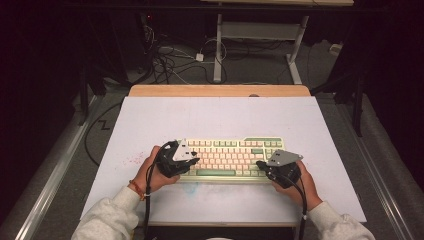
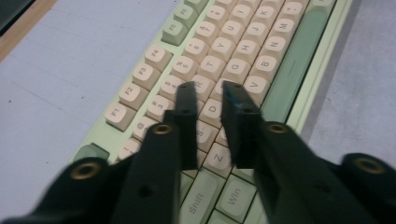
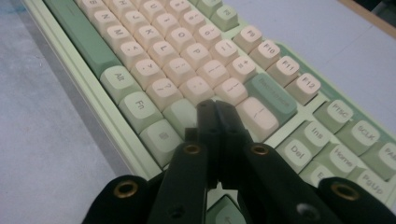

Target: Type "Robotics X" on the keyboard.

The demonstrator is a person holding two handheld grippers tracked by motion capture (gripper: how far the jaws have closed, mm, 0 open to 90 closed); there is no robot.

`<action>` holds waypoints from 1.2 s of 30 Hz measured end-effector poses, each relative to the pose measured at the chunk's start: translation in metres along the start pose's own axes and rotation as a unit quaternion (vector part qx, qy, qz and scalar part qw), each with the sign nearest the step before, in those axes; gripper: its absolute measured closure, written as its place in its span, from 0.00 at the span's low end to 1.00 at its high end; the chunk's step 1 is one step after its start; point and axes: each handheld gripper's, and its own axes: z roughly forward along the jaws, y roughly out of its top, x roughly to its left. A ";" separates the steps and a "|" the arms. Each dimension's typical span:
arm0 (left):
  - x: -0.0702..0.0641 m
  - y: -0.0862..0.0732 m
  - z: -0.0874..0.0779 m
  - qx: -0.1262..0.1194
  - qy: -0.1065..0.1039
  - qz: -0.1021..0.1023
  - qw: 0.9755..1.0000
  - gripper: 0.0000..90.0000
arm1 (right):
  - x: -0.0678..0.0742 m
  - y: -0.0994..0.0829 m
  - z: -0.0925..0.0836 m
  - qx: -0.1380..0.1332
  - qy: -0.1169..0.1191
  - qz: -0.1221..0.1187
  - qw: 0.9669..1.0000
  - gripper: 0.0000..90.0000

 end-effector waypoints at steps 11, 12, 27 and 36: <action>-0.005 -0.011 -0.010 -0.026 0.056 -0.004 0.998 0.33 | 0.002 0.006 -0.014 -0.027 -0.012 -0.002 1.000 0.96; -0.006 -0.013 -0.011 -0.030 0.060 -0.003 0.998 0.31 | 0.002 0.006 -0.015 -0.030 -0.013 -0.002 0.999 0.95; -0.006 -0.022 -0.016 -0.030 0.084 0.003 0.996 0.22 | 0.002 0.005 -0.019 -0.048 -0.025 0.006 0.999 0.58; -0.009 -0.024 -0.017 -0.030 0.099 -0.001 0.995 0.18 | 0.002 0.003 -0.015 -0.052 -0.062 0.019 0.997 0.26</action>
